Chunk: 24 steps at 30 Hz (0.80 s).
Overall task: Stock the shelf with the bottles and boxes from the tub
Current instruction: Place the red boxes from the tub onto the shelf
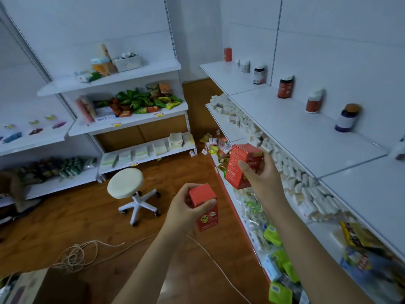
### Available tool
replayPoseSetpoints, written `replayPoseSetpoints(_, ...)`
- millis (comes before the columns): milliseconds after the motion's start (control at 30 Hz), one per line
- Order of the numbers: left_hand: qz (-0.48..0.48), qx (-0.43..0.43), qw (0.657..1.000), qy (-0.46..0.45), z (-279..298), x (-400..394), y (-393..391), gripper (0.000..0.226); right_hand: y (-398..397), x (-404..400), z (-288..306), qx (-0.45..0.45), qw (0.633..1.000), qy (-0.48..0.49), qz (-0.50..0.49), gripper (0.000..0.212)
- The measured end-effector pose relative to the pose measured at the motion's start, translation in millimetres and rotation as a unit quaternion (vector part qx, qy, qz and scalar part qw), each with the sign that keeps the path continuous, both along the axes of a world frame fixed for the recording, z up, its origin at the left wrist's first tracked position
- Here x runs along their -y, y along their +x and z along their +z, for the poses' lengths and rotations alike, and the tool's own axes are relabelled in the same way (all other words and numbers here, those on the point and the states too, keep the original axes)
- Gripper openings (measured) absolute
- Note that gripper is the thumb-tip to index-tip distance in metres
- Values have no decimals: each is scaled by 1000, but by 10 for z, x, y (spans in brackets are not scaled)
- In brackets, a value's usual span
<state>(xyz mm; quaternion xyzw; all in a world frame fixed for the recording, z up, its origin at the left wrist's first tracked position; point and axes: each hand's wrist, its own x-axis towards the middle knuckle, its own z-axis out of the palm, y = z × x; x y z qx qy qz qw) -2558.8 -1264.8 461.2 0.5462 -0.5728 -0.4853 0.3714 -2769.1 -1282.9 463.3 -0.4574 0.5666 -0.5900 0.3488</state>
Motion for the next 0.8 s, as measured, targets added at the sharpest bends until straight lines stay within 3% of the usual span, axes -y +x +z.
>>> replayPoseSetpoints(200, 5, -3, 1000, 6, -123, 911, 8, 52, 35, 947, -54, -27, 1000, 7, -5, 78)
replayPoseSetpoints(433, -13, -29, 999, -10, -190, 2430, 72, 50, 99, 2350, 12, -48, 999, -7, -24, 64)
replayPoseSetpoints(533, -20, -44, 999, -23, -84, 3217, 132, 51, 114, 3061, 155, -66, 997, -9, -47, 69)
replayPoseSetpoints(633, -38, -39, 997, -47, 92, 3963, 171, 53, 116, 3701, 349, -76, 995, -21, -64, 57)
replayPoseSetpoints(800, -66, -34, 995, -63, 201, 5032, 131, 49, 26, 4570, 440, -85, 992, -22, -93, 58)
